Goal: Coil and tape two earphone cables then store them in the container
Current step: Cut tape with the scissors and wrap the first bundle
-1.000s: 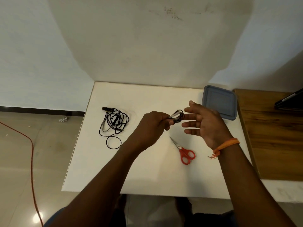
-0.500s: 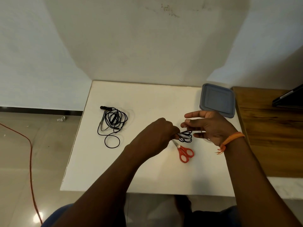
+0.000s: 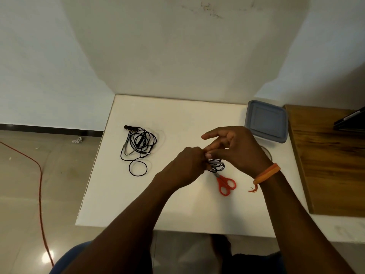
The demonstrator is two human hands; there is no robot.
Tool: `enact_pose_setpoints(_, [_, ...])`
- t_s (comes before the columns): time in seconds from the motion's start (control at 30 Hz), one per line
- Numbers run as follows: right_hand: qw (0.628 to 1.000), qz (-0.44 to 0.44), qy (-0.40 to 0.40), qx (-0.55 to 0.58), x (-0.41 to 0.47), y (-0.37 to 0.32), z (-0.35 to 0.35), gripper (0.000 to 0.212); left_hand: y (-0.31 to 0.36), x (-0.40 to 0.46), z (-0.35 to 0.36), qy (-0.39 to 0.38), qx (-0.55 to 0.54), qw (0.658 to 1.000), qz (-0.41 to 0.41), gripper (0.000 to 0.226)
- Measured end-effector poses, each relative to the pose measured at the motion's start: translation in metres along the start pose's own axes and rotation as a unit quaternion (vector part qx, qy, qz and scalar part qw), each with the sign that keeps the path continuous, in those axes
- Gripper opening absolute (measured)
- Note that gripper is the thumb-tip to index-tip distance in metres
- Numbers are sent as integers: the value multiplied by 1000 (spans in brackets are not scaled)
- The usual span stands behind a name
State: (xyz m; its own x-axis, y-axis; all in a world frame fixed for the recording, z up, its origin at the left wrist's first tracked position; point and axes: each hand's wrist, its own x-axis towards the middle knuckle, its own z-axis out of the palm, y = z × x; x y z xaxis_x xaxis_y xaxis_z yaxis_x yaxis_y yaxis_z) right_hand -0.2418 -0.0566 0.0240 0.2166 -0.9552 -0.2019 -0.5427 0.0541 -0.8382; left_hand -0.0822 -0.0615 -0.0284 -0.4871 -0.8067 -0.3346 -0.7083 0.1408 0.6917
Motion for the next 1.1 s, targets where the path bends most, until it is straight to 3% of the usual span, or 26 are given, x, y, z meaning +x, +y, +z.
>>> enact_pose_setpoints(0.1, [1000,-18,22,-11,0,-2,5,40,-2,1,-11,-19,-164,979,-116,19])
enact_pose_setpoints(0.23, [993,-59,73,-65,0,-1,5,23,-2,-5,-30,-72,-402,894,-186,21])
enact_pose_setpoints(0.4, [969,-182,128,-105,-1,-2,9,13,-7,-7,-48,-136,-570,789,-187,18])
enact_pose_setpoints(0.5, [956,-219,176,-83,-2,-4,12,13,-10,-8,-55,-153,-624,751,-156,15])
enact_pose_setpoints(0.67, [930,-252,241,-120,-2,-7,20,10,-14,-10,-61,-166,-660,726,-103,22])
enact_pose_setpoints(0.9, [867,-263,351,-236,-1,-6,34,9,-6,-6,-52,-102,-736,667,-59,23])
enact_pose_setpoints(1.1, [854,-293,295,-312,-2,14,29,11,-3,-6,-49,-91,-706,702,-14,17])
